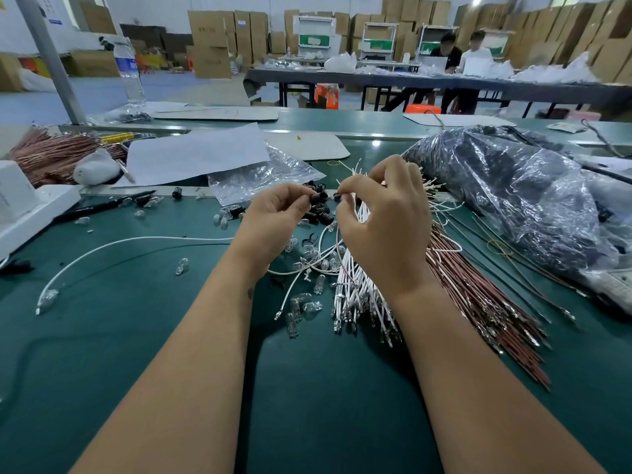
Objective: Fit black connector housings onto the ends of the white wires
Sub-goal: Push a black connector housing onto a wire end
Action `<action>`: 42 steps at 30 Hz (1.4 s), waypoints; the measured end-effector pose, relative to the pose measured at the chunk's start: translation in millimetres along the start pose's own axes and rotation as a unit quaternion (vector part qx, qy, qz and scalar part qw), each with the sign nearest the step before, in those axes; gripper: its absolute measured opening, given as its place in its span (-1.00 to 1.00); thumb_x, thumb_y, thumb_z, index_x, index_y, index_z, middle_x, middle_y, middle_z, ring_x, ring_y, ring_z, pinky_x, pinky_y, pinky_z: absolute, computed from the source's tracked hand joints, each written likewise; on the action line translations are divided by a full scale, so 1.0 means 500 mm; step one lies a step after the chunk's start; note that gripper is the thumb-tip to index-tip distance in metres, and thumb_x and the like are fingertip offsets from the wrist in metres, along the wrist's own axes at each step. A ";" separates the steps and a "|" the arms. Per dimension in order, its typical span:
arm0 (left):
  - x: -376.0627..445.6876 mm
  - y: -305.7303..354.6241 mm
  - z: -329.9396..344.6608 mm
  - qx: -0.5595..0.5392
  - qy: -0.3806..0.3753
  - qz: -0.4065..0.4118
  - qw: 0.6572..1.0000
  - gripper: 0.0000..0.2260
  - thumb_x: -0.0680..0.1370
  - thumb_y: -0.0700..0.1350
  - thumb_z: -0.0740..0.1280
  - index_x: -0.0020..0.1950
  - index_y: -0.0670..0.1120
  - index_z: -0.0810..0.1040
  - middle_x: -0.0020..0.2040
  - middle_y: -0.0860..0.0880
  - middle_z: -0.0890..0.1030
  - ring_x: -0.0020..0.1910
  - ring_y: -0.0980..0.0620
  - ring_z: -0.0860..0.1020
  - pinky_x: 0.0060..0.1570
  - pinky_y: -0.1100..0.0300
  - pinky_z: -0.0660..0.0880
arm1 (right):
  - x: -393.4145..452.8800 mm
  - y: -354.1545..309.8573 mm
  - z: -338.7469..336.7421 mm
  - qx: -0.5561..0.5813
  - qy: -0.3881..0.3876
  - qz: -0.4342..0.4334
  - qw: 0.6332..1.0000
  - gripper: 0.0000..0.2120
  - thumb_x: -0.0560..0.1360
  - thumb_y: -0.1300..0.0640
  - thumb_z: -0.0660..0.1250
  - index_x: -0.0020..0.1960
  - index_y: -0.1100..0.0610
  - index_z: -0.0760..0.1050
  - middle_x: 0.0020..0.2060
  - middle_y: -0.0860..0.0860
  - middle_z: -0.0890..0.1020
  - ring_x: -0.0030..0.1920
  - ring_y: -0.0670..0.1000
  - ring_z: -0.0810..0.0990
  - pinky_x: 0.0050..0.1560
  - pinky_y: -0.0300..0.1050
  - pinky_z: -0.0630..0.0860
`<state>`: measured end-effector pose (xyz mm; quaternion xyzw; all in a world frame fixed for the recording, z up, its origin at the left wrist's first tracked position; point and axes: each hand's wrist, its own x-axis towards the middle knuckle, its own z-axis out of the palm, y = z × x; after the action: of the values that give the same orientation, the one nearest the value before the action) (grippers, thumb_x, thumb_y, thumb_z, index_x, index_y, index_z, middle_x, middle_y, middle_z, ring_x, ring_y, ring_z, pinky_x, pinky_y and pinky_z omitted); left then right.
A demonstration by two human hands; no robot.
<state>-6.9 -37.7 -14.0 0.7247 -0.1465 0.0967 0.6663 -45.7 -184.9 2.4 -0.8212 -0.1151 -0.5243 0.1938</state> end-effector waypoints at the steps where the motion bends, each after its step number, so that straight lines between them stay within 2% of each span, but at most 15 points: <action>1: 0.000 -0.001 0.000 0.019 0.007 -0.003 1.000 -0.83 0.60 -0.23 0.28 -0.07 -0.01 0.61 -0.19 0.02 0.62 -0.18 0.16 0.53 -0.08 0.34 0.45 | -0.001 0.001 0.000 -0.010 -0.014 -0.010 1.000 -0.97 0.39 0.21 0.41 -0.19 0.16 0.63 -0.26 0.08 0.46 -0.20 0.08 0.42 -0.20 -0.08 0.44; 3: -0.001 -0.001 0.001 0.050 0.014 -0.005 0.999 -0.86 0.60 -0.20 0.29 -0.06 -0.01 0.62 -0.18 -0.08 0.60 -0.22 0.06 0.47 -0.16 0.27 0.42 | -0.002 0.003 0.000 -0.035 -0.039 -0.027 0.998 -0.96 0.39 0.21 0.40 -0.22 0.18 0.61 -0.25 0.08 0.46 -0.20 0.08 0.41 -0.18 -0.06 0.44; 6: -0.009 0.002 0.003 0.092 0.011 0.018 0.996 -0.85 0.59 -0.18 0.31 -0.11 0.02 0.60 -0.28 -0.04 0.54 -0.35 0.11 0.42 -0.38 0.38 0.37 | -0.002 0.010 -0.002 -0.056 -0.054 -0.037 0.996 -0.93 0.39 0.20 0.37 -0.25 0.19 0.58 -0.24 0.08 0.45 -0.19 0.08 0.40 -0.15 -0.07 0.42; 11: -0.014 0.006 0.005 0.123 0.016 0.029 0.992 -0.88 0.59 -0.16 0.31 -0.12 -0.02 0.58 -0.35 0.05 0.49 -0.45 0.20 0.36 -0.42 0.39 0.33 | -0.006 0.007 0.005 -0.008 -0.105 -0.009 0.994 -0.91 0.42 0.32 0.36 -0.13 0.23 0.63 -0.21 0.09 0.47 -0.15 0.08 0.42 -0.08 -0.05 0.41; 15: -0.012 0.009 0.005 0.117 0.027 0.024 0.992 -0.87 0.59 -0.17 0.31 -0.13 -0.01 0.57 -0.28 -0.04 0.57 -0.38 0.12 0.42 -0.39 0.37 0.37 | -0.002 0.004 0.008 0.057 -0.140 0.026 0.988 -0.68 0.43 0.45 0.25 0.11 0.25 0.62 -0.17 0.09 0.55 -0.10 0.10 0.48 -0.01 -0.05 0.41; 19: -0.014 0.010 0.009 0.093 0.028 0.023 0.995 -0.87 0.55 -0.24 0.33 -0.10 -0.04 0.62 -0.28 0.01 0.62 -0.38 0.24 0.49 -0.32 0.44 0.43 | -0.004 0.001 0.006 0.107 -0.184 0.038 0.976 -0.61 0.48 0.40 0.27 0.26 0.14 0.54 -0.08 0.06 0.63 -0.07 0.06 0.56 -0.02 -0.06 0.49; 23: -0.012 0.010 0.008 0.084 0.015 0.048 0.995 -0.80 0.49 -0.32 0.39 -0.10 -0.01 0.62 -0.22 0.06 0.66 -0.25 0.25 0.59 -0.17 0.41 0.49 | -0.006 0.004 0.012 0.110 -0.187 0.056 0.974 -0.65 0.50 0.38 0.25 0.25 0.21 0.54 0.01 0.10 0.64 0.01 0.08 0.56 0.09 -0.07 0.47; 26: -0.010 0.010 0.012 0.119 0.028 0.096 0.988 -0.81 0.48 -0.32 0.41 -0.09 -0.02 0.64 -0.18 0.07 0.66 -0.21 0.26 0.61 -0.13 0.43 0.48 | -0.007 0.005 0.016 0.094 -0.193 0.055 0.975 -0.77 0.53 0.28 0.29 0.17 0.21 0.56 -0.05 0.08 0.62 -0.05 0.06 0.53 0.04 -0.09 0.45; 28: -0.009 0.009 0.014 0.218 0.063 0.133 0.965 -0.90 0.51 -0.27 0.40 -0.05 -0.09 0.65 -0.16 0.01 0.66 -0.18 0.15 0.59 -0.12 0.42 0.45 | -0.008 0.008 0.018 0.054 -0.187 0.052 0.979 -0.84 0.56 0.25 0.28 0.12 0.19 0.55 -0.08 0.07 0.62 -0.07 0.06 0.53 0.02 -0.07 0.44; 30: -0.006 0.002 0.008 0.355 0.132 0.156 0.912 -0.91 0.55 -0.21 0.35 0.00 -0.13 0.64 -0.09 -0.06 0.65 -0.09 0.00 0.54 -0.05 0.25 0.37 | -0.007 0.015 0.016 0.015 -0.167 0.069 0.983 -0.88 0.57 0.25 0.26 0.08 0.18 0.53 -0.12 0.05 0.62 -0.13 0.03 0.53 -0.04 -0.11 0.42; 33: -0.003 -0.010 -0.021 0.475 0.234 0.070 0.845 -0.85 0.59 -0.14 0.26 0.10 -0.11 0.58 0.06 -0.08 0.61 0.12 -0.11 0.44 0.18 0.03 0.23 | -0.002 0.029 0.012 -0.010 -0.141 0.121 0.982 -0.90 0.57 0.29 0.24 0.05 0.19 0.51 -0.16 0.04 0.61 -0.19 0.02 0.52 -0.16 -0.11 0.42; 35: -0.007 -0.013 -0.030 0.498 0.259 0.021 0.827 -0.83 0.59 -0.13 0.24 0.12 -0.09 0.57 0.13 -0.07 0.59 0.22 -0.13 0.37 0.29 -0.03 0.17 | -0.001 0.033 0.013 -0.004 -0.150 0.143 0.978 -0.89 0.57 0.32 0.22 0.04 0.20 0.49 -0.16 0.03 0.60 -0.19 0.04 0.53 -0.22 -0.08 0.43; 38: -0.012 -0.001 -0.015 0.464 0.233 0.096 0.849 -0.79 0.53 -0.20 0.30 0.15 -0.07 0.56 0.14 -0.04 0.58 0.29 -0.10 0.35 0.34 -0.02 0.11 | -0.002 0.027 0.017 0.048 -0.174 0.151 0.972 -0.88 0.58 0.31 0.22 0.05 0.19 0.50 -0.14 0.03 0.60 -0.19 -0.01 0.51 -0.23 -0.12 0.41; 40: -0.014 0.012 0.007 0.413 0.143 0.182 0.881 -0.76 0.51 -0.23 0.32 0.18 -0.11 0.56 0.10 -0.06 0.61 0.22 -0.10 0.44 0.28 -0.01 0.28 | -0.004 0.017 0.019 0.093 -0.189 0.141 0.967 -0.86 0.59 0.27 0.22 0.08 0.17 0.52 -0.13 0.01 0.61 -0.17 -0.02 0.52 -0.20 -0.12 0.45; 42: -0.019 0.019 0.025 0.379 0.050 0.222 0.897 -0.80 0.54 -0.25 0.31 0.15 -0.15 0.59 0.03 -0.08 0.65 0.07 -0.11 0.53 0.10 0.00 0.44 | -0.007 0.012 0.021 0.119 -0.202 0.127 0.964 -0.85 0.59 0.25 0.22 0.10 0.15 0.53 -0.14 -0.03 0.58 -0.17 -0.03 0.51 -0.22 -0.16 0.40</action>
<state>-19.7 -50.0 -9.6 0.8651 -0.2227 0.3266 0.3088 -36.3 -185.5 -5.7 -0.8887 -0.1083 -0.3011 0.3283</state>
